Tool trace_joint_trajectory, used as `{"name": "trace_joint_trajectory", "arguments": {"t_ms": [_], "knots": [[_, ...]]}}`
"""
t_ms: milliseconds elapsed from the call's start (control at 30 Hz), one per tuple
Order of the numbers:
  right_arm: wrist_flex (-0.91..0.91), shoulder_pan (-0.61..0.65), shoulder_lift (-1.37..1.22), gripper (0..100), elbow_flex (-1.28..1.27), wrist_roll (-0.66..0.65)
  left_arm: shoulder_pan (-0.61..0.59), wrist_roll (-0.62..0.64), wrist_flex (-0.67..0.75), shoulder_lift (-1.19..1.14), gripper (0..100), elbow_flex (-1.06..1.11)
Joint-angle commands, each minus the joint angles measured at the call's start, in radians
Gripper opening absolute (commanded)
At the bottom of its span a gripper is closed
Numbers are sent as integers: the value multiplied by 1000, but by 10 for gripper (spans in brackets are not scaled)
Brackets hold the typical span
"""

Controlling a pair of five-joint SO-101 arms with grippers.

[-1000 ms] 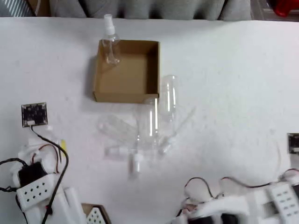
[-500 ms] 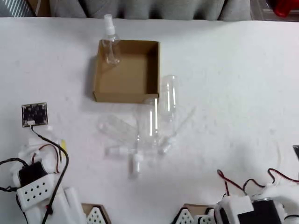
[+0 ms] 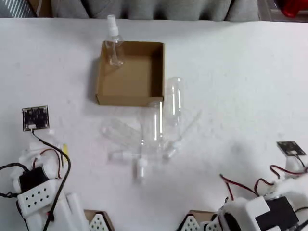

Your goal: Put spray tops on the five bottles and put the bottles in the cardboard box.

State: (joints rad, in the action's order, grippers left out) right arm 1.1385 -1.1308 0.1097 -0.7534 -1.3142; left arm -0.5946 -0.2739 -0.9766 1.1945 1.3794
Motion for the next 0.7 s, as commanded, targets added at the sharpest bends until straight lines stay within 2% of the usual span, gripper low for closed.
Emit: {"name": "trace_joint_trajectory", "arguments": {"t_ms": [0,300,433,567,667], "knots": [[39,90,12,15,51,80,8,-11,29,22,21,-9],[36,314,147,15,52,272,7,-12,51,22,21,2],[-51,437,166,15,51,353,7,-12,51,22,21,2],[-177,544,150,18,57,365,7,-12,51,22,21,3],[-179,575,171,41,114,345,7,-12,51,22,21,5]]}}
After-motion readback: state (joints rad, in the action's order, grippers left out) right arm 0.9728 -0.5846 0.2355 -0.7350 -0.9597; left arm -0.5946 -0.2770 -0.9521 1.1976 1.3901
